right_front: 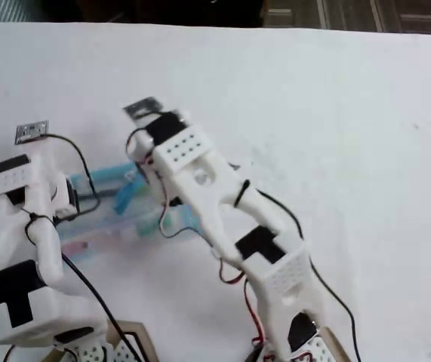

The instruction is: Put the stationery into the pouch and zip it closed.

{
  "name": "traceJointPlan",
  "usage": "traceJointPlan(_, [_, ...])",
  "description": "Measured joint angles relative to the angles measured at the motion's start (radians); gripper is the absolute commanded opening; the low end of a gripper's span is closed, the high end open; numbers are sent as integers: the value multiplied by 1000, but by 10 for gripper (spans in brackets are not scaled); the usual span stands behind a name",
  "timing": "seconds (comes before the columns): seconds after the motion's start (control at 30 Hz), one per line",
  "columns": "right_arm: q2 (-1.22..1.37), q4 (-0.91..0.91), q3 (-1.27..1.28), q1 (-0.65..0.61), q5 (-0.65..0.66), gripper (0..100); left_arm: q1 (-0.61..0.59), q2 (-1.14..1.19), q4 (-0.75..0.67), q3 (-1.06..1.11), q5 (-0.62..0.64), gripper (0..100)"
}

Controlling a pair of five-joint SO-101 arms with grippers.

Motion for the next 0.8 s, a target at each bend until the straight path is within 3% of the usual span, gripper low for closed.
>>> traceJointPlan(0.13, [0, 0, 6, 155, 0, 95, 2, 2, 63, -41, 0, 113])
traceJointPlan(0.33, [0, 0, 9, 365, 2, 87, 3, 5, 218, -160, 0, 113])
traceJointPlan(0.47, [0, 0, 9, 514, 92, 87, 43, 5, 356, -308, 0, 113])
traceJointPlan(0.63, [0, 0, 9, 675, 189, 90, 222, 5, 525, -568, 17, 118])
traceJointPlan(0.8, [0, 0, 9, 756, 296, 90, 500, 6, 522, -752, 32, 210])
